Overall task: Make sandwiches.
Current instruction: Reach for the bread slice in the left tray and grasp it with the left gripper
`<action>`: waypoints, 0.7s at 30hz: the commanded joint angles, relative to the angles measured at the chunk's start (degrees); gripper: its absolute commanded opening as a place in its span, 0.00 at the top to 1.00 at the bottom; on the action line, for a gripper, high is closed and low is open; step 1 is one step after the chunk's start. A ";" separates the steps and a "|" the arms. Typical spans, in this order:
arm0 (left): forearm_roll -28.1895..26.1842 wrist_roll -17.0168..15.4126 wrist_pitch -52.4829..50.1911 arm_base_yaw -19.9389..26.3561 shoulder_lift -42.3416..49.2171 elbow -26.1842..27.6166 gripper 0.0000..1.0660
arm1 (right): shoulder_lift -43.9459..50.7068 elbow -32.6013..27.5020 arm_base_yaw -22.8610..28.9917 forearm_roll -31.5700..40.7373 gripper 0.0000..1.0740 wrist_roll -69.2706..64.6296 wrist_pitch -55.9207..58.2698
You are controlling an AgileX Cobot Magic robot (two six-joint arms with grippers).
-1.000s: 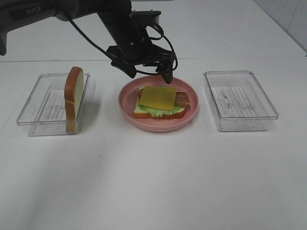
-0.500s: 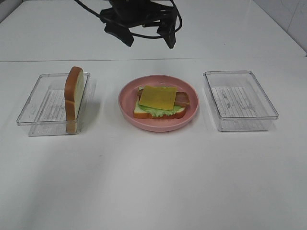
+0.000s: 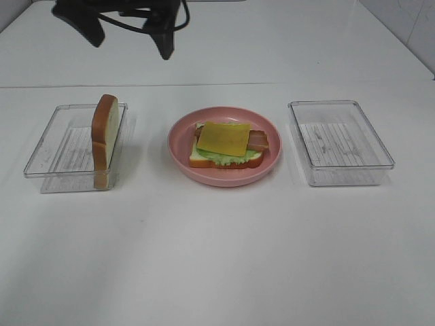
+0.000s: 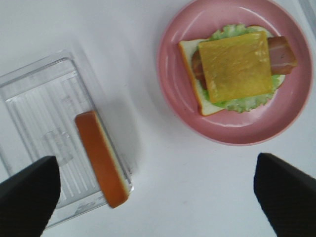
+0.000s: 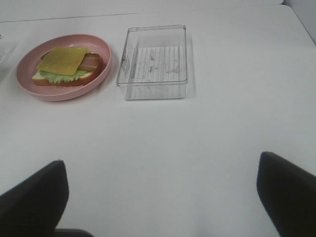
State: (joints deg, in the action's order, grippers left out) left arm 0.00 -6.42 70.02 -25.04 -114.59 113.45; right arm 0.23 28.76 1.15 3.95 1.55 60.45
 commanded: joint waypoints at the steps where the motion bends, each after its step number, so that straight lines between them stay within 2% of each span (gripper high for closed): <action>1: 0.00 -0.63 3.15 2.41 1.15 -2.41 0.04 | 1.38 -0.11 -0.06 0.17 0.09 0.74 -0.29; 2: -1.15 -0.63 3.15 4.76 1.09 -3.38 0.04 | 1.38 -0.11 -0.06 0.17 0.09 0.74 -0.29; 5: -3.78 -0.57 3.15 7.39 1.09 -5.16 0.04 | 1.38 -0.11 -0.06 0.17 0.09 0.74 -0.29; 9: -4.35 -0.40 3.15 9.11 1.09 -7.56 0.04 | 1.38 -0.11 -0.06 0.17 0.09 0.74 -0.29; 10: -4.53 -0.40 3.15 9.91 1.09 -9.68 0.04 | 1.38 -0.11 -0.06 0.17 0.09 0.74 -0.29; 14: -4.53 0.29 3.15 10.37 0.52 -14.15 0.04 | 1.38 -0.11 -0.06 0.23 0.09 0.74 -0.29; 17: -4.70 0.40 3.15 10.37 -0.29 -15.01 0.04 | 1.38 -0.11 -0.06 0.34 0.09 0.74 -0.29; 21: -8.82 1.38 -0.63 10.20 -1.60 -14.95 0.04 | 1.38 -0.11 -0.06 0.40 0.09 0.74 -0.29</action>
State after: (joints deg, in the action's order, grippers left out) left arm -6.82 -5.56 70.02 -14.73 -115.97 98.84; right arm 0.23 28.76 1.15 3.95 1.55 60.45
